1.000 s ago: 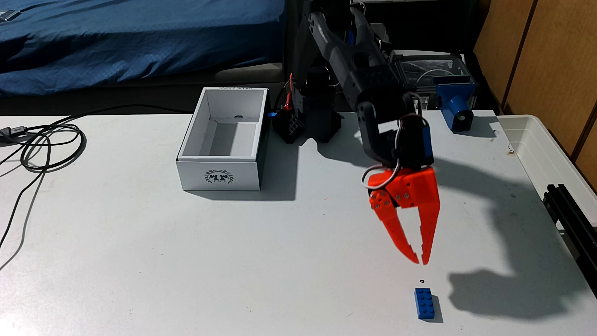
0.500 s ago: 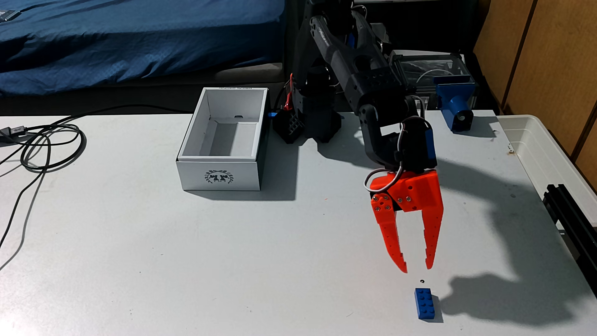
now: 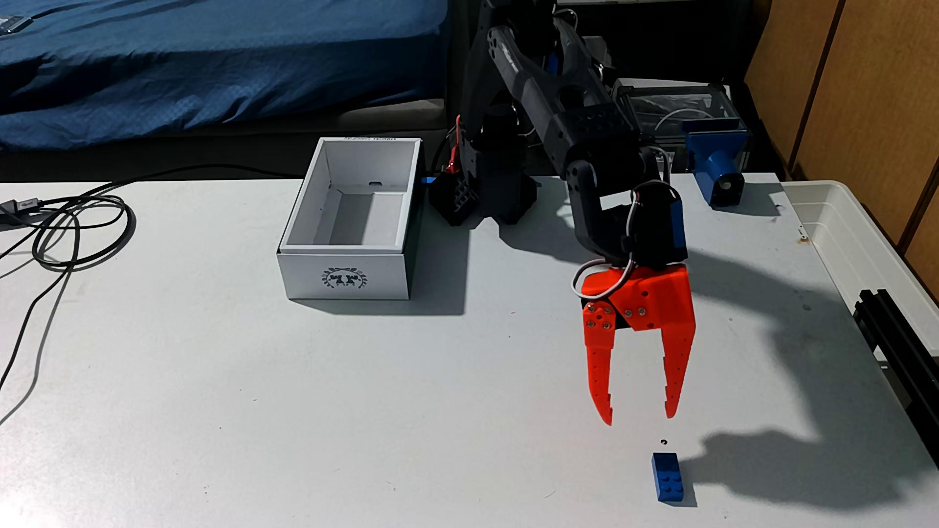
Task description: Grab the blue brick and place in box
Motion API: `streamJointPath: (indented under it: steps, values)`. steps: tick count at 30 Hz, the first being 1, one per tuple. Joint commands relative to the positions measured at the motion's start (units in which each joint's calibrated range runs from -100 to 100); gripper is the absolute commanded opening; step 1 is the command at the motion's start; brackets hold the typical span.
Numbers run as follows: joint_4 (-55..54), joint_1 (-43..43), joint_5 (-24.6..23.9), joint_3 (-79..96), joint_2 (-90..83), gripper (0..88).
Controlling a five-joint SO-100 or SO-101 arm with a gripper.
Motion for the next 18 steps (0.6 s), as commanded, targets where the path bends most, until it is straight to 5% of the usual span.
streamJointPath:
  steps: [1,18]
  values:
    - [3.85,-0.43,0.52,-6.03,2.26,20.6]
    - [8.07,-1.33,0.05,-19.16,11.31,27.1]
